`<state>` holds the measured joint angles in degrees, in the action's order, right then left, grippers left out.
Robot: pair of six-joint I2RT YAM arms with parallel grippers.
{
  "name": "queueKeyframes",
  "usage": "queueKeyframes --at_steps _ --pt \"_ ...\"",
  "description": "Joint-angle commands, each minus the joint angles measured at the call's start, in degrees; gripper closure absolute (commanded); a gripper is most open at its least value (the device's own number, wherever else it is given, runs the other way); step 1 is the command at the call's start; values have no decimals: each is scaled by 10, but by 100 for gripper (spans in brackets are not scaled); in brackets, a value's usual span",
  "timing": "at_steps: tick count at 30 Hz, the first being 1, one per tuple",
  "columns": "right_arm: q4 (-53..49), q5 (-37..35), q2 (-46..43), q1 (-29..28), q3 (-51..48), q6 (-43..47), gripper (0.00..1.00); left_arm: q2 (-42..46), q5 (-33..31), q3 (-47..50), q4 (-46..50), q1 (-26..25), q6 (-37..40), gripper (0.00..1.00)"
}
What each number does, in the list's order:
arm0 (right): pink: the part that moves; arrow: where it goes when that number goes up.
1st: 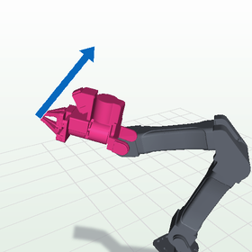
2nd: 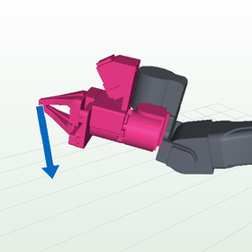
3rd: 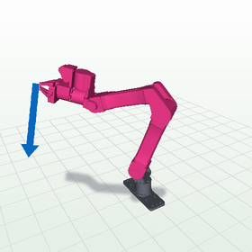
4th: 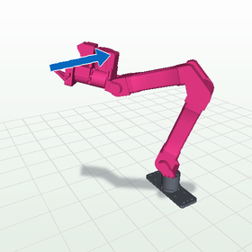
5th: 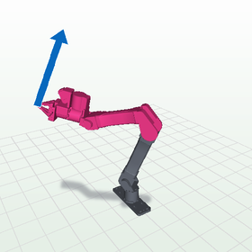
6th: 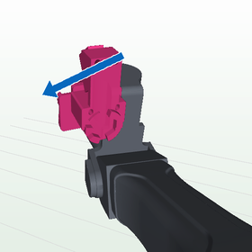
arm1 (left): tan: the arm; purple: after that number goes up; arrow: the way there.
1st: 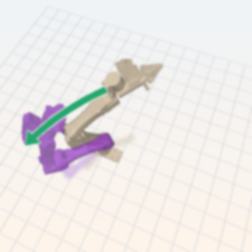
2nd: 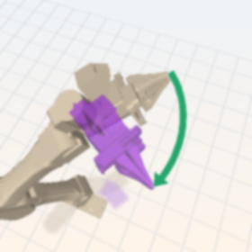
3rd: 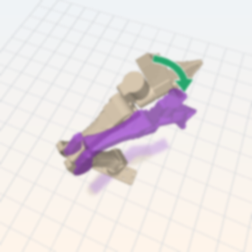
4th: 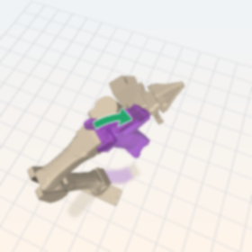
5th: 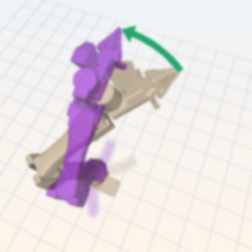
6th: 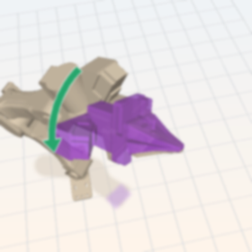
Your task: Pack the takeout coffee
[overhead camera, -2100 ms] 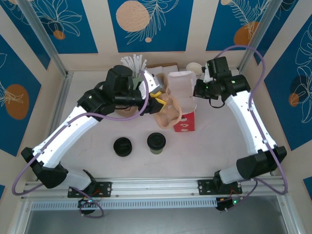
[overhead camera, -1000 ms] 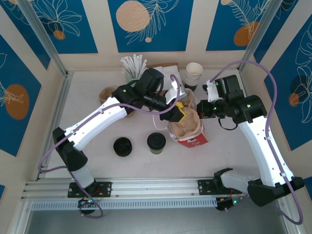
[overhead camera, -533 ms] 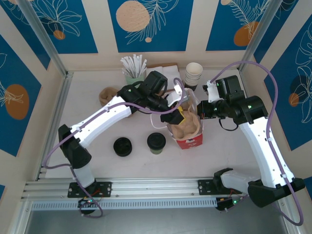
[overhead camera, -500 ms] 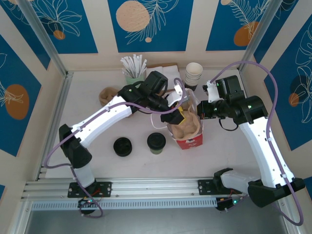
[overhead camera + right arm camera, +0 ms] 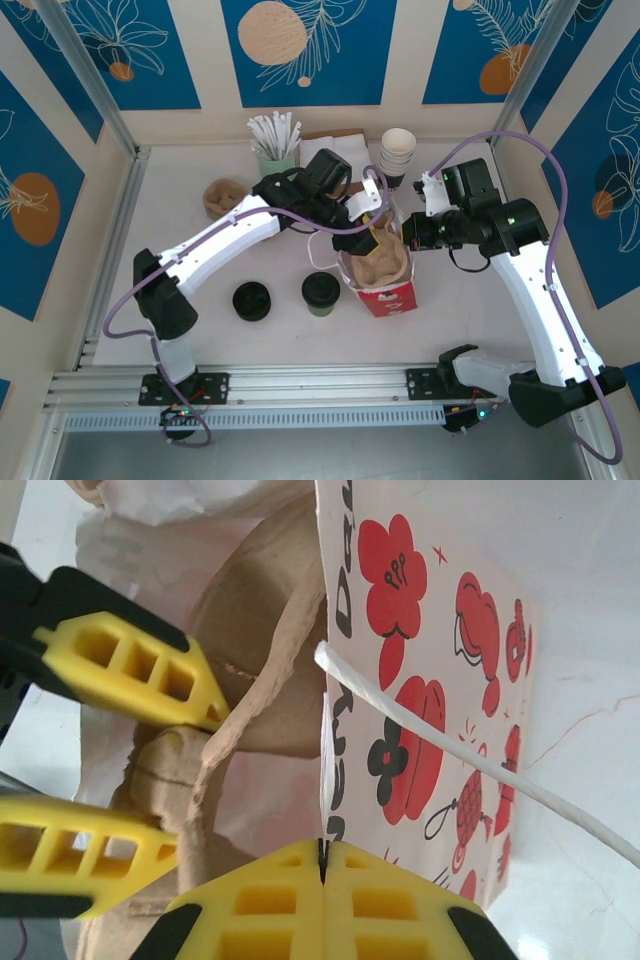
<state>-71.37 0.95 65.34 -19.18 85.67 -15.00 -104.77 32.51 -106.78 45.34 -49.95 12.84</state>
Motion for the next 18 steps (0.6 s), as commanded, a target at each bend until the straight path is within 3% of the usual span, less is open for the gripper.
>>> queueKeyframes --at_steps 1,18 --pt "-10 40 -14 -2 -8 -10 100 -14 -13 -17 11 -5 20 62" --pt "-16 56 -17 23 -17 -23 100 -28 -63 8 -11 -4 32 65"
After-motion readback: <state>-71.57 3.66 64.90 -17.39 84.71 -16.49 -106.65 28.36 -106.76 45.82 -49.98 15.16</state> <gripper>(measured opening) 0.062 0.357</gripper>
